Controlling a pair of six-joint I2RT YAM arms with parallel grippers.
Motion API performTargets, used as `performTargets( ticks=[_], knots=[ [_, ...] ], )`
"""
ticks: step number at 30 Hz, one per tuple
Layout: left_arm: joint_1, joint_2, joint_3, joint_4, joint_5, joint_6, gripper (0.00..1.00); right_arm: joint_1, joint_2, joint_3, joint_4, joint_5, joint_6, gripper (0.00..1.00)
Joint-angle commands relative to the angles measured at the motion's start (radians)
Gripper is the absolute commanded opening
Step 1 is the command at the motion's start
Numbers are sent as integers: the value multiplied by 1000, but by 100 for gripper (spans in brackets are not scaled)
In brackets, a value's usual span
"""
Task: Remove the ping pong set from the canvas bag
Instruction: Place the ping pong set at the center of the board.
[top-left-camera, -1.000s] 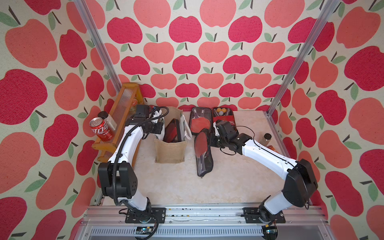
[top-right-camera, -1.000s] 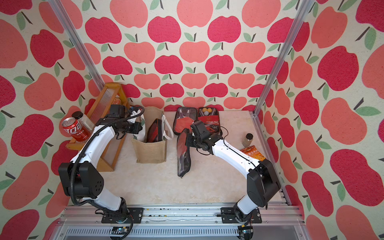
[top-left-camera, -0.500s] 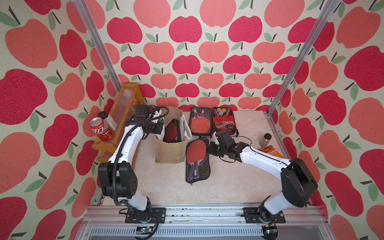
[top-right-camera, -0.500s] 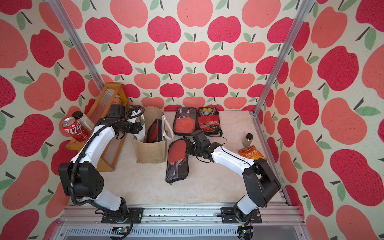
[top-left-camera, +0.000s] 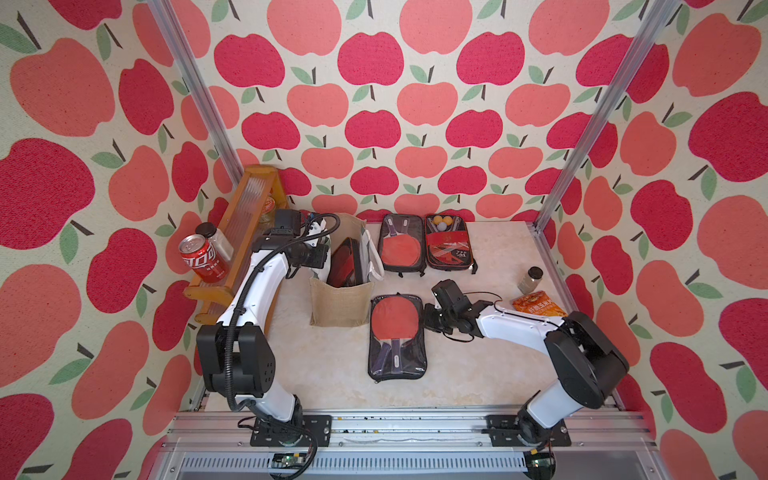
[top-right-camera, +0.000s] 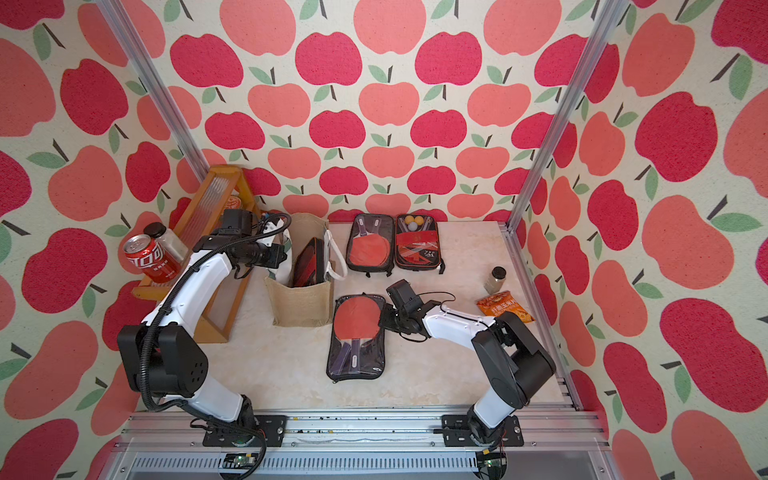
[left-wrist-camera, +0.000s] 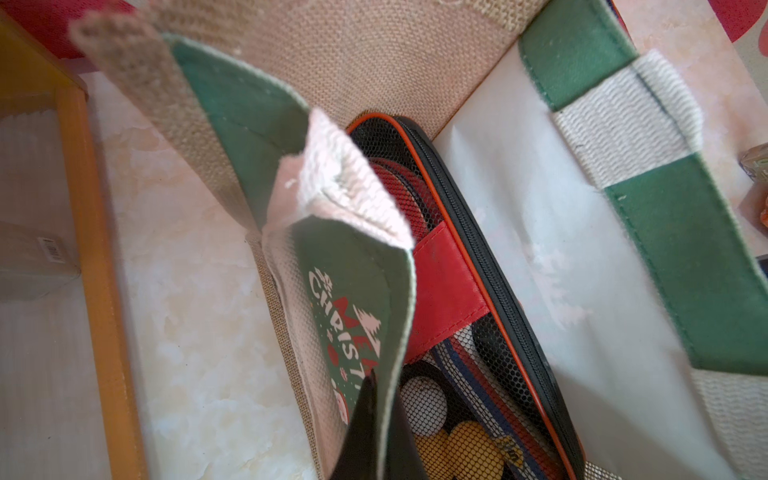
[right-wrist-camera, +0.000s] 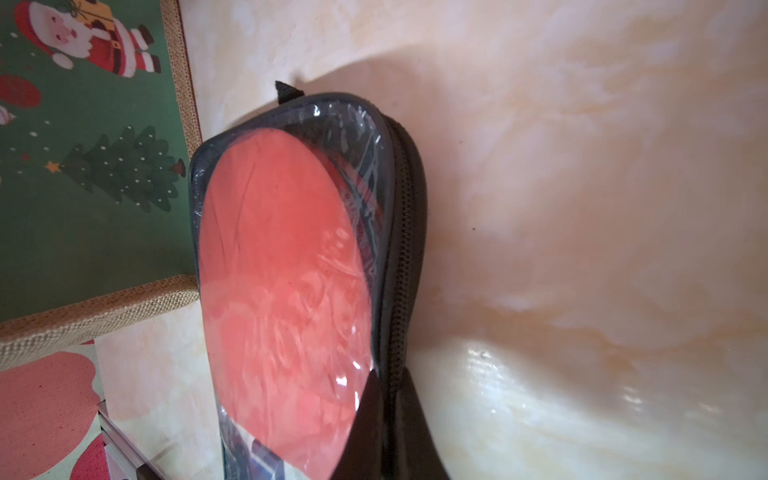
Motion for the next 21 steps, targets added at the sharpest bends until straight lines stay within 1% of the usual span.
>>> performTargets(
  ticks=[1, 9, 11, 12, 15, 18, 19, 21],
  knots=[
    [-8, 18, -2, -36, -4, 19, 0, -5, 28, -14, 59, -26, 33, 0],
    [-7, 18, -8, -32, -6, 20, 0, -4, 37, -24, 62, -26, 41, 0],
    [-9, 19, -4, -34, -4, 20, 0, -4, 35, -28, 62, -25, 43, 5],
    [-8, 23, -2, -36, -4, 20, 0, -4, 34, -29, 62, -24, 44, 9],
    [-9, 24, 1, -37, -4, 20, 0, -5, 30, -33, 58, -22, 46, 24],
    [-10, 22, 1, -39, -4, 21, 0, -6, 20, -24, 22, -1, 38, 44],
    [-10, 20, 0, -37, -4, 21, 0, -6, 16, -19, 6, 6, 33, 49],
    [-10, 20, -2, -37, -3, 21, 0, -6, 5, -6, -19, 23, 22, 54]
  ],
)
